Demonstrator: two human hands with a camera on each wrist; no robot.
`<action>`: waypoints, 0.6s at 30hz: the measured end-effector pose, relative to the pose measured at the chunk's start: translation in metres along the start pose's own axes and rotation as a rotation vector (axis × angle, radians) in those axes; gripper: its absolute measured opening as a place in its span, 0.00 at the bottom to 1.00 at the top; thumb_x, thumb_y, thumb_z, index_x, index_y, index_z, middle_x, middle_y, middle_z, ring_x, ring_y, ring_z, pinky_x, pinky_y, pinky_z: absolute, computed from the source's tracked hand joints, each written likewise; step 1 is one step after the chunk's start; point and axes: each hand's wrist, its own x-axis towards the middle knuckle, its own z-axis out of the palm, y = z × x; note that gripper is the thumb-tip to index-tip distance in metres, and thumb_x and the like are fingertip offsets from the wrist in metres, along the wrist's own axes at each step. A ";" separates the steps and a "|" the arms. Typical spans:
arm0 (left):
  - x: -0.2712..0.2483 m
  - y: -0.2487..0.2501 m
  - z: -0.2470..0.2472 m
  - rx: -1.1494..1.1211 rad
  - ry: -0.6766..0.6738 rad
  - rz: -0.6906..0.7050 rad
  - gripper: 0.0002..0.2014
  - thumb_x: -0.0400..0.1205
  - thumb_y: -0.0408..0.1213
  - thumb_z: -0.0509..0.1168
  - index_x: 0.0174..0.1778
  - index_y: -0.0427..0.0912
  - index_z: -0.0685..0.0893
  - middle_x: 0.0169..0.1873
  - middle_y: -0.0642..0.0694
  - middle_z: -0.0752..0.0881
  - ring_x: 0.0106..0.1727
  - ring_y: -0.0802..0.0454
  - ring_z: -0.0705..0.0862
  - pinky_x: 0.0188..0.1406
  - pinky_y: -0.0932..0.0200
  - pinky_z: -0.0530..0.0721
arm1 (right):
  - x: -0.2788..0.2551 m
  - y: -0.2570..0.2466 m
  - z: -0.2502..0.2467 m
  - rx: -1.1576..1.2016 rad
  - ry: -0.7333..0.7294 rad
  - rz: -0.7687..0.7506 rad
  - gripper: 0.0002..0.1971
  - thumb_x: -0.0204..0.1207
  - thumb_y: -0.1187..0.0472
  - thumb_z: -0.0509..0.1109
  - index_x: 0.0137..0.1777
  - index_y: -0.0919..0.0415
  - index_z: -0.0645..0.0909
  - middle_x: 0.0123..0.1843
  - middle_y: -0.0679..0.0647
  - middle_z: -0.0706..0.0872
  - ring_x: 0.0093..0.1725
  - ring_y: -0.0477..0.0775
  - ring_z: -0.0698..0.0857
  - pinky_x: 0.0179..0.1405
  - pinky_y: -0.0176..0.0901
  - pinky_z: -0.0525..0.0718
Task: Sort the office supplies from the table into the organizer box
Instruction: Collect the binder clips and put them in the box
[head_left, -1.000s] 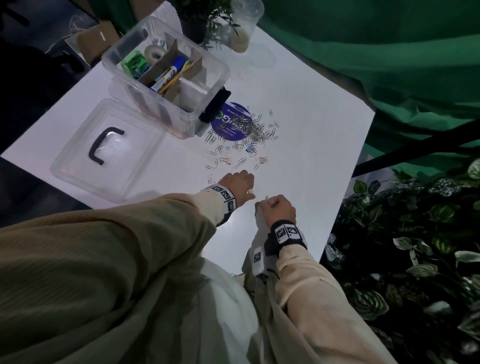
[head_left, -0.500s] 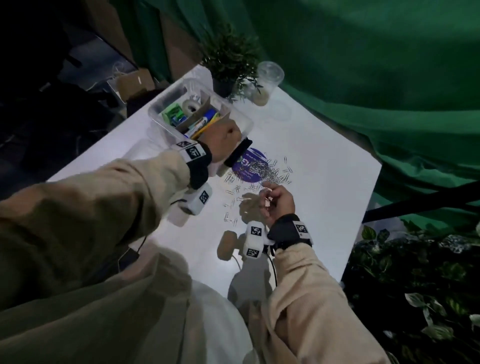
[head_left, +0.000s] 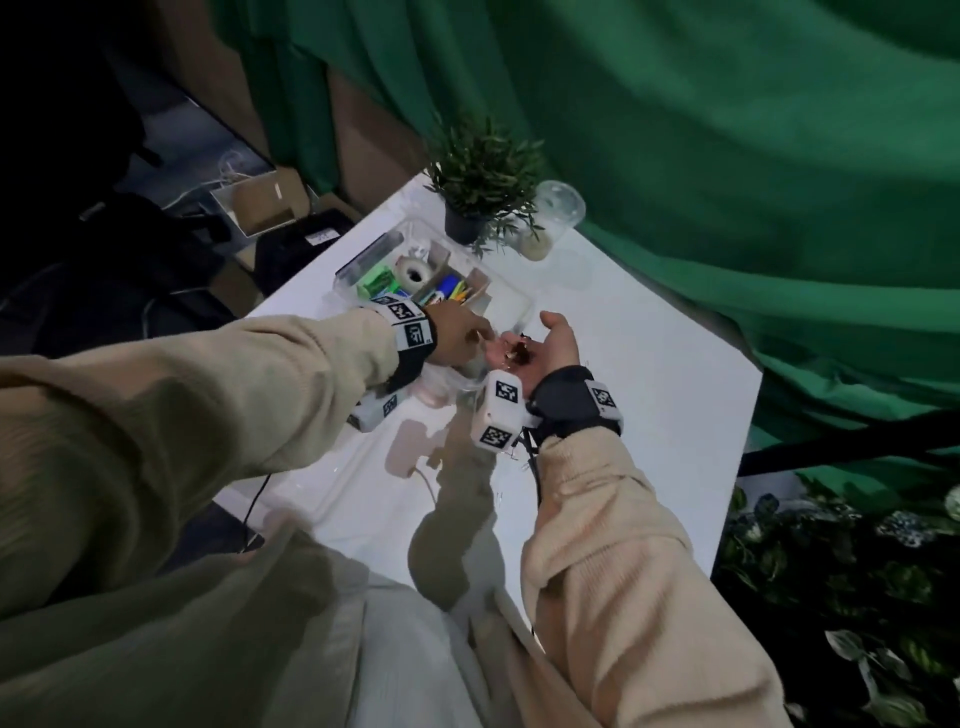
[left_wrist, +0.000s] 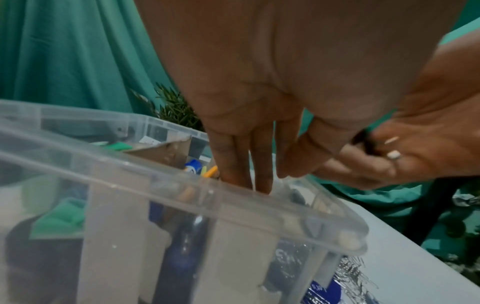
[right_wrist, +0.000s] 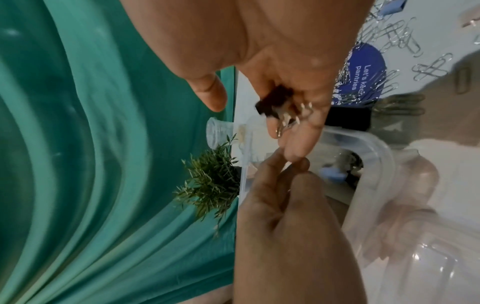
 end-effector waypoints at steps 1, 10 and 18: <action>-0.003 -0.003 -0.004 -0.010 0.003 0.012 0.22 0.81 0.35 0.59 0.73 0.47 0.76 0.65 0.45 0.84 0.66 0.45 0.80 0.65 0.58 0.75 | 0.002 0.001 0.004 -0.009 0.007 0.002 0.19 0.79 0.48 0.63 0.40 0.66 0.70 0.34 0.58 0.71 0.33 0.58 0.74 0.41 0.52 0.81; -0.006 -0.038 -0.016 -0.249 0.291 -0.096 0.14 0.76 0.34 0.62 0.47 0.57 0.88 0.53 0.47 0.87 0.53 0.47 0.86 0.55 0.58 0.84 | 0.012 0.012 0.029 -0.382 0.071 -0.071 0.34 0.64 0.23 0.63 0.30 0.56 0.64 0.27 0.51 0.59 0.23 0.49 0.58 0.25 0.39 0.57; -0.009 -0.023 0.000 -0.262 0.474 -0.078 0.14 0.74 0.31 0.60 0.43 0.51 0.89 0.41 0.48 0.86 0.46 0.45 0.85 0.46 0.56 0.85 | 0.003 0.001 0.002 -0.594 0.115 -0.329 0.31 0.77 0.32 0.59 0.37 0.64 0.79 0.31 0.57 0.84 0.28 0.57 0.84 0.32 0.46 0.87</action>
